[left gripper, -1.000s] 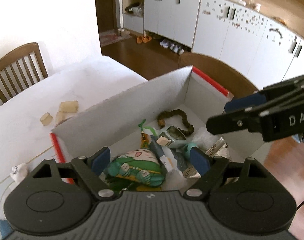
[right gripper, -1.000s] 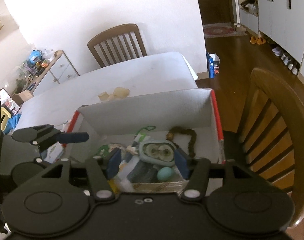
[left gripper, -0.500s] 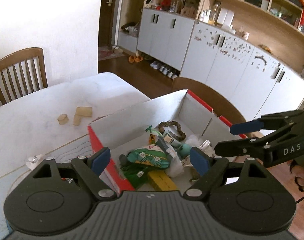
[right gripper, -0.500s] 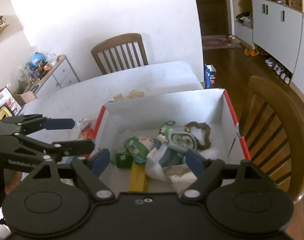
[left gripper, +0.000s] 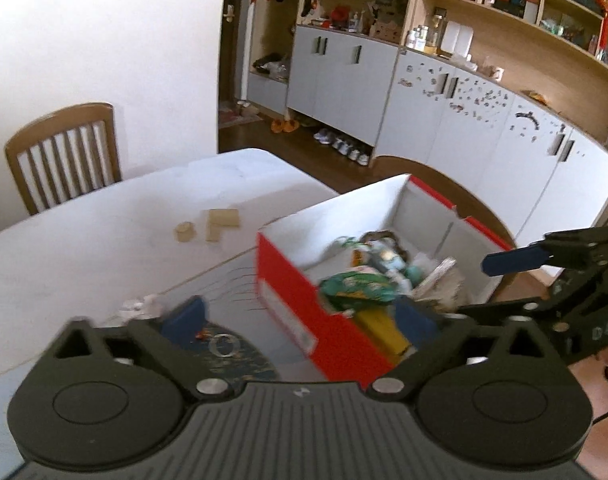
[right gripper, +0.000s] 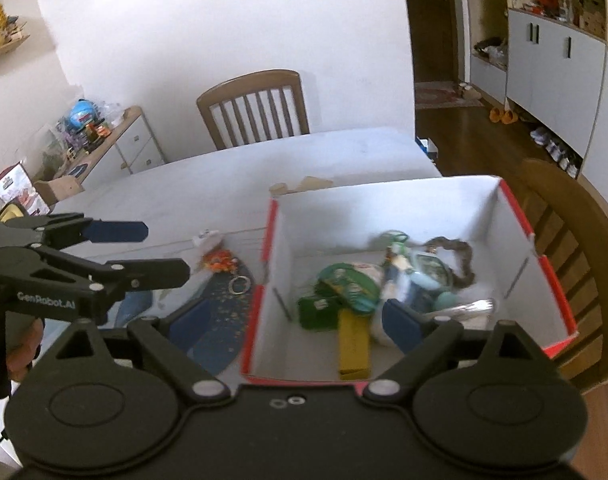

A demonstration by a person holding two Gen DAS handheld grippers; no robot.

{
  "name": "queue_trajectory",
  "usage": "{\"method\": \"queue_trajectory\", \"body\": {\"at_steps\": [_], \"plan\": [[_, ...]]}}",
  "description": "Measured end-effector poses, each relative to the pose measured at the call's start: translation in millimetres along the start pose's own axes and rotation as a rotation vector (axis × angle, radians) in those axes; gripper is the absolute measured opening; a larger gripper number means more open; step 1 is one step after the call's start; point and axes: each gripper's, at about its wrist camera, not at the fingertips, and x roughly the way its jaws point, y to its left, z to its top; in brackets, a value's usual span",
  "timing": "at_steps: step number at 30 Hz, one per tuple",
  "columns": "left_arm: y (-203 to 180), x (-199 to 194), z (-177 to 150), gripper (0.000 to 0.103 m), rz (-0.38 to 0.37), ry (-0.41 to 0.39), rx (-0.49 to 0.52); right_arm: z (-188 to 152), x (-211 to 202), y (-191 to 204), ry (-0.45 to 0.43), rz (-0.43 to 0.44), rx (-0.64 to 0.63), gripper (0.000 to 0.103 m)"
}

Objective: Organize objects
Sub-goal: 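Withdraw both tools from the box back toward the pile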

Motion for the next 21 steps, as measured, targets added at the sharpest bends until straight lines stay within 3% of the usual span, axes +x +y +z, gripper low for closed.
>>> {"method": "queue_trajectory", "body": {"at_steps": [11,21], "plan": [[61,-10,-13,0.103,0.056,-0.016,-0.035,2,27,67,0.031,0.015,-0.079,0.093],[122,14,-35,0.103,0.110,0.012,-0.135,3,75,106,0.084,0.042,-0.111,0.093]]}}
